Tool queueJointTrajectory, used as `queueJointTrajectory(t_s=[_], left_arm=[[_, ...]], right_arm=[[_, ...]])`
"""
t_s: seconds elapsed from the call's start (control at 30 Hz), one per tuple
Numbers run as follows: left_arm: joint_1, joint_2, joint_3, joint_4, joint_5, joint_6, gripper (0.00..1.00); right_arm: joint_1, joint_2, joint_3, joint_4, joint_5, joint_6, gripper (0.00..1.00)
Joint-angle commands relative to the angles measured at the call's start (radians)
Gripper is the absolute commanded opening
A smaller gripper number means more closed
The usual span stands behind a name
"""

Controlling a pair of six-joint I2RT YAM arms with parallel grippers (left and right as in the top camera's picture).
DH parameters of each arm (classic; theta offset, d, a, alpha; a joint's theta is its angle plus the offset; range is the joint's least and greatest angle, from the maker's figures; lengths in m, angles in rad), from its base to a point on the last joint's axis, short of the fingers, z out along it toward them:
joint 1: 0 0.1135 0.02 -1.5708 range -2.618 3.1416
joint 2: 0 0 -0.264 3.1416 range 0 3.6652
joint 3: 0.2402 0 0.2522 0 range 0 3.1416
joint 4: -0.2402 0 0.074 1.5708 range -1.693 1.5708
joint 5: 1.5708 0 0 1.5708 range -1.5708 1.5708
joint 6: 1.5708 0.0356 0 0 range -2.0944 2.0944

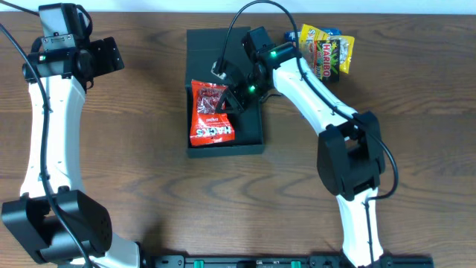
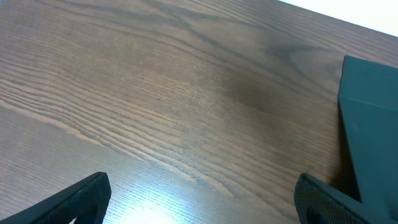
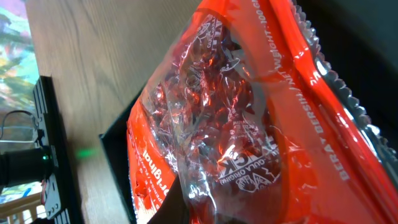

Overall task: Pack container
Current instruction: 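Carry the red HACKS bag left and lower it into the black box, then open the right gripper and withdraw it from the box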

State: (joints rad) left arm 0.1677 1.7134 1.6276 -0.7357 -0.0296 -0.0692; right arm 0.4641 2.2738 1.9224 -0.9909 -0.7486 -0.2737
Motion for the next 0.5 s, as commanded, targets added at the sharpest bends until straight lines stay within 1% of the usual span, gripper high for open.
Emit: queueJointTrajectory(t_s=[0.0,0.2,0.23,0.27,0.3,0.33,0.47], left_arm=[[0.003,0.014,0.011,0.0,0.005,0.021,0.95],[0.003,0.014,0.011,0.0,0.005,0.021,0.95],[0.003,0.014,0.011,0.0,0.005,0.021,0.95],[0.003,0.014,0.011,0.0,0.005,0.021,0.95],[0.003,0.014,0.011,0.0,0.005,0.021,0.95],[0.003,0.014,0.011,0.0,0.005,0.021,0.95],[0.003,0.014,0.011,0.0,0.005,0.021,0.95]], right_arm=[[0.022,0.024,0.007,0.001,-0.037,-0.011,0.01],[0.027,0.043,0.007,0.008,-0.006,-0.011,0.01],[0.027,0.046,0.007,0.011,-0.007,-0.011,0.11],[0.027,0.046,0.007,0.011,-0.006,-0.011,0.33],[0.027,0.045,0.008,0.011,-0.006,-0.008,0.77],[0.027,0.045,0.008,0.014,-0.005,0.002,0.99],[0.016,0.039,0.027,0.011,0.0,0.063,0.99]])
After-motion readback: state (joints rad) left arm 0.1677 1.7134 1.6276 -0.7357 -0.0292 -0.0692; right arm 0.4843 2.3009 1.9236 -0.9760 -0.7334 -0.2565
